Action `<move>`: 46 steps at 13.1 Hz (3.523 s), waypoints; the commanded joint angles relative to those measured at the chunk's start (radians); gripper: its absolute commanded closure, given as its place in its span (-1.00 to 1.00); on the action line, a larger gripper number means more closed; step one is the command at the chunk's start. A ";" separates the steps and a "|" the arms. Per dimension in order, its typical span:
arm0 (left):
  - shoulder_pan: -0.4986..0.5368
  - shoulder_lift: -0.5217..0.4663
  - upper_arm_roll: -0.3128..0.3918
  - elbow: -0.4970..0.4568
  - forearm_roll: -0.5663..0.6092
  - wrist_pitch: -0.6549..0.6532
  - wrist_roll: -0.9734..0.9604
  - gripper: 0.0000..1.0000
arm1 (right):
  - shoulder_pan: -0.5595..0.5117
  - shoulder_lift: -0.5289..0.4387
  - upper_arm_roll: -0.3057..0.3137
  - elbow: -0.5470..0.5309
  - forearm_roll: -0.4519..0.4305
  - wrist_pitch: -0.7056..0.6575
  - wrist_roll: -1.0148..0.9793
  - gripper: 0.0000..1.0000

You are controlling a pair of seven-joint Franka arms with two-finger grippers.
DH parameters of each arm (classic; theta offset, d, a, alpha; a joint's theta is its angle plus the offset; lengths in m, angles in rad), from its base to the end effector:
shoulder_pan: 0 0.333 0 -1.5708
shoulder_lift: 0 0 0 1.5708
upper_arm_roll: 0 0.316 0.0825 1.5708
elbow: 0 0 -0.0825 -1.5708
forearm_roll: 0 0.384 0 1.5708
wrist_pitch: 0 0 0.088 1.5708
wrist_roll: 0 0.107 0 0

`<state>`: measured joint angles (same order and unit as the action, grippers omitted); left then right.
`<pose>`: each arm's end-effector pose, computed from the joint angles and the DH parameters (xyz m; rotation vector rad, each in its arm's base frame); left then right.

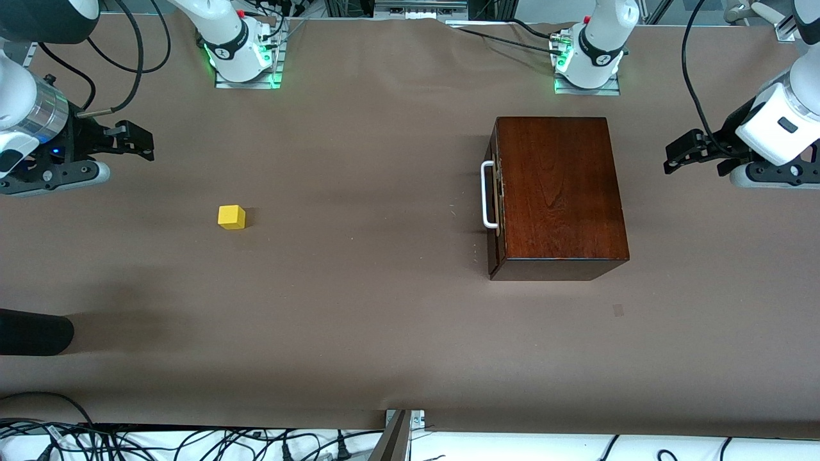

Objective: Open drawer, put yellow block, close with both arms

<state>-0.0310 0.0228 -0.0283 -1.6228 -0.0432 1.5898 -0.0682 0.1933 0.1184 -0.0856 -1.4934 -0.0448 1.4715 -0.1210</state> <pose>0.5594 -0.0376 0.5890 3.1001 0.0169 -0.0907 0.5753 0.0599 0.5859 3.0602 0.3492 -0.2163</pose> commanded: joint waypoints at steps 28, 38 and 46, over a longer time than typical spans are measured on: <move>-0.363 0.506 -0.378 0.103 0.336 0.114 -0.730 -1.00 | -0.005 0.001 0.012 -0.001 0.060 0.132 -0.017 -1.00; -0.400 0.627 -0.374 0.092 0.498 0.157 -0.829 -1.00 | -0.014 0.046 0.001 -0.341 0.075 0.478 -0.009 -1.00; -0.451 0.654 -0.380 0.110 0.513 0.257 -0.884 -1.00 | -0.020 0.174 -0.006 -0.640 0.141 0.955 -0.003 -1.00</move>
<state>-0.4536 0.6683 -0.4070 -1.5321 0.4625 1.8077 -0.9341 0.1815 0.2717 -0.0974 -2.0791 0.0763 2.3292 -0.1260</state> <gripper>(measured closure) 0.000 0.000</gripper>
